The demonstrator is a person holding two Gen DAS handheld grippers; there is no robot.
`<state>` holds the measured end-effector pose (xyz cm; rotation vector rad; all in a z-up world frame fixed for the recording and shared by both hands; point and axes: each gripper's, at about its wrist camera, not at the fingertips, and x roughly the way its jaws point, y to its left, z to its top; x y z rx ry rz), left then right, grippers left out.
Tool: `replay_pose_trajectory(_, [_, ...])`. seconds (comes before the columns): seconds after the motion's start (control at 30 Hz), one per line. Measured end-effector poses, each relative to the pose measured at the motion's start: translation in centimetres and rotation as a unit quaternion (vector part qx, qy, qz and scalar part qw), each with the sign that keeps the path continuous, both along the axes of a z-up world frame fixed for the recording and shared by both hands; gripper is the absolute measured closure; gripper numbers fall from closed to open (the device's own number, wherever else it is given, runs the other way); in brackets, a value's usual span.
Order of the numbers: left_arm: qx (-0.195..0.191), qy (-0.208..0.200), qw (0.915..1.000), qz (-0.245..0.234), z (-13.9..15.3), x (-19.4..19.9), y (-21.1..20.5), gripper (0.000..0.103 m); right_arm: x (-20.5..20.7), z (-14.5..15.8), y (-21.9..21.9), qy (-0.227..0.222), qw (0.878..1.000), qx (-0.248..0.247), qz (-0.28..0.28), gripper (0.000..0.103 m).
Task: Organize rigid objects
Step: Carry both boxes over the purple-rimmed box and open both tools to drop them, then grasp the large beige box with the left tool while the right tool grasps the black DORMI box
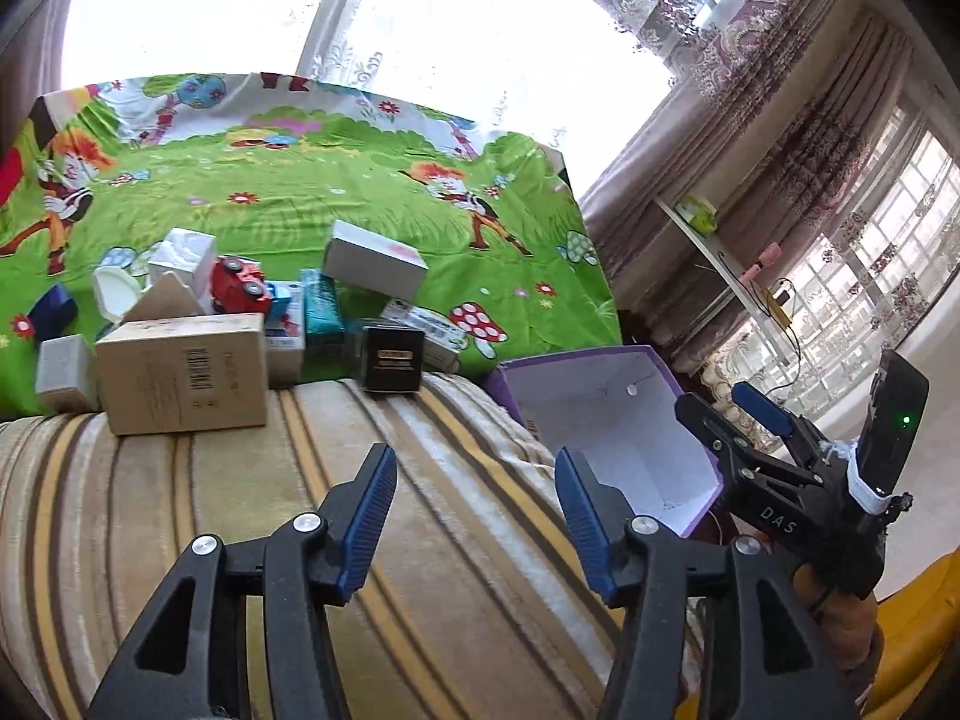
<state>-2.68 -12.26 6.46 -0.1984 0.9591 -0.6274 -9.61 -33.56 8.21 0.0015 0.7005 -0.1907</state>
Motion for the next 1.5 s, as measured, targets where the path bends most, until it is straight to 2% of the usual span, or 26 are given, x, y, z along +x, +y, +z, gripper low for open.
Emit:
replay_pose_trajectory(0.1, [0.004,0.005,0.9997,0.024,-0.2,0.6,2.8,0.043,0.1,0.1,0.3,0.002,1.0,0.012,0.007,0.01])
replay_pose_trajectory(0.27, [0.016,-0.006,0.9972,0.073,-0.4,1.0,6.5,0.021,0.1,0.4,0.6,0.004,0.999,0.031,0.011,0.01])
replay_pose_trajectory(0.37, [0.018,0.008,0.9959,0.089,-0.8,1.4,7.6,0.018,0.3,0.4,1.0,0.005,0.999,0.04,0.018,0.01])
replay_pose_trajectory(0.5, [0.042,0.025,0.9927,0.111,-1.5,2.0,8.2,0.013,1.1,0.0,1.8,0.022,0.998,0.048,0.023,0.01])
replay_pose_trajectory(0.57, [0.051,0.03,0.9915,0.116,-1.8,2.4,8.2,0.001,1.6,-0.2,2.3,0.031,0.998,0.053,0.032,0.009])
replay_pose_trajectory(0.6, [0.054,0.03,0.9909,0.12,-1.8,2.6,8.2,0.0,1.9,-0.3,2.6,0.034,0.997,0.055,0.038,0.009])
replay_pose_trajectory(0.93, [0.103,0.051,0.9841,0.136,-3.3,5.9,7.7,0.0,5.7,-1.8,5.5,0.092,0.991,0.049,0.089,0.009])
replay_pose_trajectory(1.27, [0.137,0.043,0.9808,0.132,-3.7,8.5,6.8,0.0,10.6,-3.9,8.8,0.145,0.979,0.057,0.134,0.009])
replay_pose_trajectory(1.5, [0.148,0.041,0.9798,0.128,-3.8,9.4,6.1,0.0,12.9,-4.5,9.1,0.153,0.979,0.056,0.122,0.009])
